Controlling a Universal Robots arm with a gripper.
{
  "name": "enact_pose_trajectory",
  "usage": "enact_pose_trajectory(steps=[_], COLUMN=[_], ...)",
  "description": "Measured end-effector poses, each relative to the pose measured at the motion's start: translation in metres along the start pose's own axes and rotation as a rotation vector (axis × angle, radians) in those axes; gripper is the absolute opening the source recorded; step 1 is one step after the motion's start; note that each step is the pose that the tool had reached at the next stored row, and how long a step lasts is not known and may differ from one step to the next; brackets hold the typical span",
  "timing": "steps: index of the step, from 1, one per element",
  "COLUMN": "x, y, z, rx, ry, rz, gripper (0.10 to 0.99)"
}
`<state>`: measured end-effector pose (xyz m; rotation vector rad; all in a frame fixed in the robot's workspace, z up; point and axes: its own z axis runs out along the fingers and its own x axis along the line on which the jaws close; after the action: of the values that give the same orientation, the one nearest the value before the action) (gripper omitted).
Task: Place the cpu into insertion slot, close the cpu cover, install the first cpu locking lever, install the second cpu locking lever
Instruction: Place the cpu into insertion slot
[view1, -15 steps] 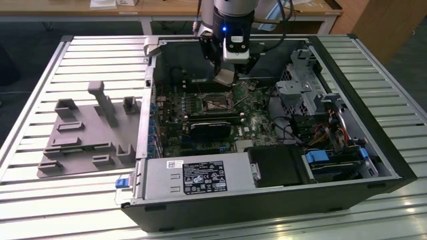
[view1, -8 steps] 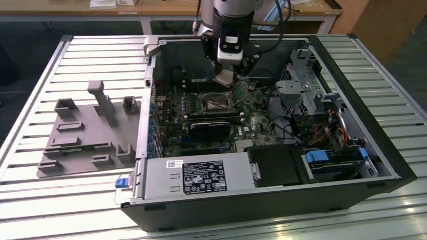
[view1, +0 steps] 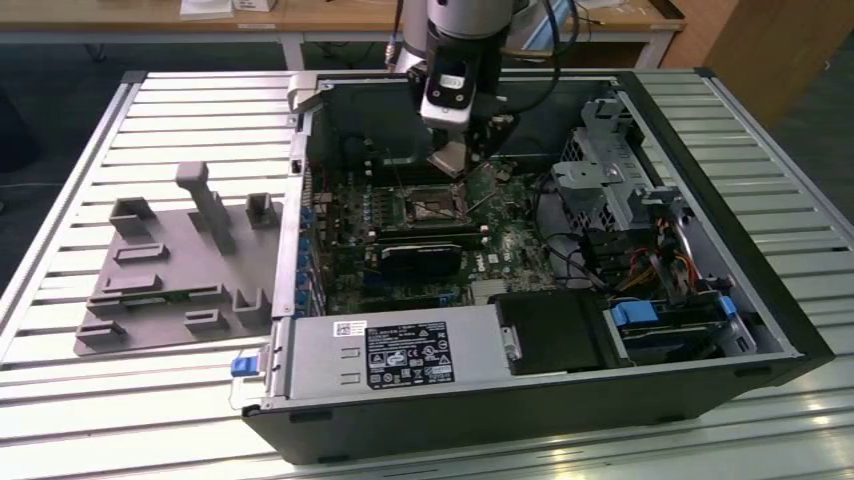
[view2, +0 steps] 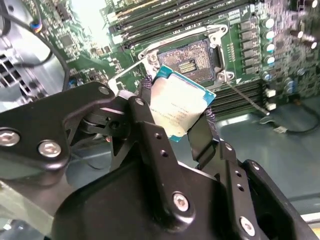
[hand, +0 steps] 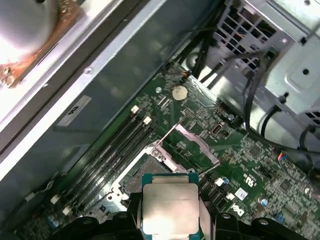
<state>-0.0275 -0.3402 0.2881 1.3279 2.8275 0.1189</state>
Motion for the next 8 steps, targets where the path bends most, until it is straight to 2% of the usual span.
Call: enact_pose_trajectory(steps=[8], x=[-0.0001], y=[-0.0003], z=[0.0043], rx=[-0.003], ry=[-0.011], rz=[0.145], gripper=[0.537])
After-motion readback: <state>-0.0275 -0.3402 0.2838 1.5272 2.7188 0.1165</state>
